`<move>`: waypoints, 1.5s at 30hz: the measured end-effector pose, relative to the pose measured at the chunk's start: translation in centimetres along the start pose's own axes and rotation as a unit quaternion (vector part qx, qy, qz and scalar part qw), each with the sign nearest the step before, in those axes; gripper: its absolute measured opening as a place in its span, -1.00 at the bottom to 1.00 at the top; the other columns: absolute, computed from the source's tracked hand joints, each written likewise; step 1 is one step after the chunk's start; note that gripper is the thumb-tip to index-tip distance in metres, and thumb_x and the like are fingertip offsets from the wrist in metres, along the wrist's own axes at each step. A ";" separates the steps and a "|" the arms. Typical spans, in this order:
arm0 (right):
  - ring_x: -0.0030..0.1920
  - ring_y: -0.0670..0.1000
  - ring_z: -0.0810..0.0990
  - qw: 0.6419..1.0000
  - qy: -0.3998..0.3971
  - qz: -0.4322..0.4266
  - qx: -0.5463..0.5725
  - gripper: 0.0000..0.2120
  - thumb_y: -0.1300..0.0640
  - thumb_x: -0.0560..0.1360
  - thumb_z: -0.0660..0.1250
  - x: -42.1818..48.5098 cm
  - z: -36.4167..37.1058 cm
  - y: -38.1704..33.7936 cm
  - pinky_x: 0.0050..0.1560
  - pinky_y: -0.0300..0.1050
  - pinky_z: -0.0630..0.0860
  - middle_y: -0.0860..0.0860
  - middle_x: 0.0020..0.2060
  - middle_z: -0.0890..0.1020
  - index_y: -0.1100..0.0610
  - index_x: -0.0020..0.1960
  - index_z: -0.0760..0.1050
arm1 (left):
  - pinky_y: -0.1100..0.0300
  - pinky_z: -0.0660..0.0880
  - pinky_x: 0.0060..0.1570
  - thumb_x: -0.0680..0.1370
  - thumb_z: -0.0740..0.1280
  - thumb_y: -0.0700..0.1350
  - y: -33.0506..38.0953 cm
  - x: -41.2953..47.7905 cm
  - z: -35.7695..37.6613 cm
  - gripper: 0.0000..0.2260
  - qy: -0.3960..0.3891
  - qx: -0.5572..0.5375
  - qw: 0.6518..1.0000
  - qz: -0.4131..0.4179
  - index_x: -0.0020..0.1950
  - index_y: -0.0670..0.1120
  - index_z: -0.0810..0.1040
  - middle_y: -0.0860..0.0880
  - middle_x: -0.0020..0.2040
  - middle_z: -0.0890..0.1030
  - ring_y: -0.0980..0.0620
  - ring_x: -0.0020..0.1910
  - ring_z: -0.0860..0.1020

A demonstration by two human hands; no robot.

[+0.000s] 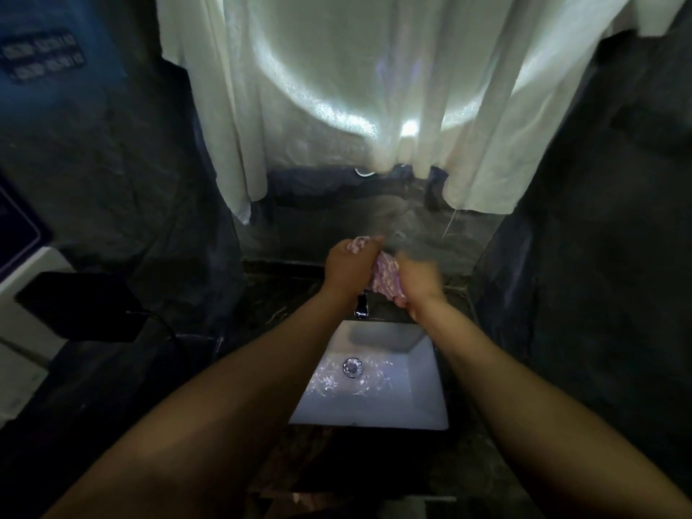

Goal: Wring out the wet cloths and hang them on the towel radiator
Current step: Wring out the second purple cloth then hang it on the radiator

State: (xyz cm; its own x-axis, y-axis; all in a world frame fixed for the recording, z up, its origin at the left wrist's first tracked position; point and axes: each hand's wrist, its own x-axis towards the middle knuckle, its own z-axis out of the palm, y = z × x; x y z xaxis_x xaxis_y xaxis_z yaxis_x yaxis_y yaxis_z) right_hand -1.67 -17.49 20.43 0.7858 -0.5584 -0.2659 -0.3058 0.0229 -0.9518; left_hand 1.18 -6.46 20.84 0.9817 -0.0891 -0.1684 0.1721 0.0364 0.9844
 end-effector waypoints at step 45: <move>-0.18 0.14 0.56 0.851 -0.480 0.210 0.030 -0.50 0.11 -0.02 0.61 -0.1 -7.4 -2.8 -0.29 -0.19 0.36 0.19 -0.17 0.67 0.21 -0.10 0.69 | -0.09 0.47 0.26 0.55 0.36 0.01 3.2 0.6 0.2 -0.61 -0.273 -0.182 0.945 -0.016 0.33 -0.12 0.52 -0.21 0.30 0.55 -0.19 0.28 0.52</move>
State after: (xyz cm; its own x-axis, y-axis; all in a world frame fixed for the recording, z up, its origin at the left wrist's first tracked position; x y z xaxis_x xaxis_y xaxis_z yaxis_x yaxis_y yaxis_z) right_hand -4.91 -23.60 24.24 0.6992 0.4446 -0.5599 -0.6632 0.1109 -0.7402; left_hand 2.33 -6.59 23.88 0.8043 -0.5922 -0.0488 0.3149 0.3553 0.8801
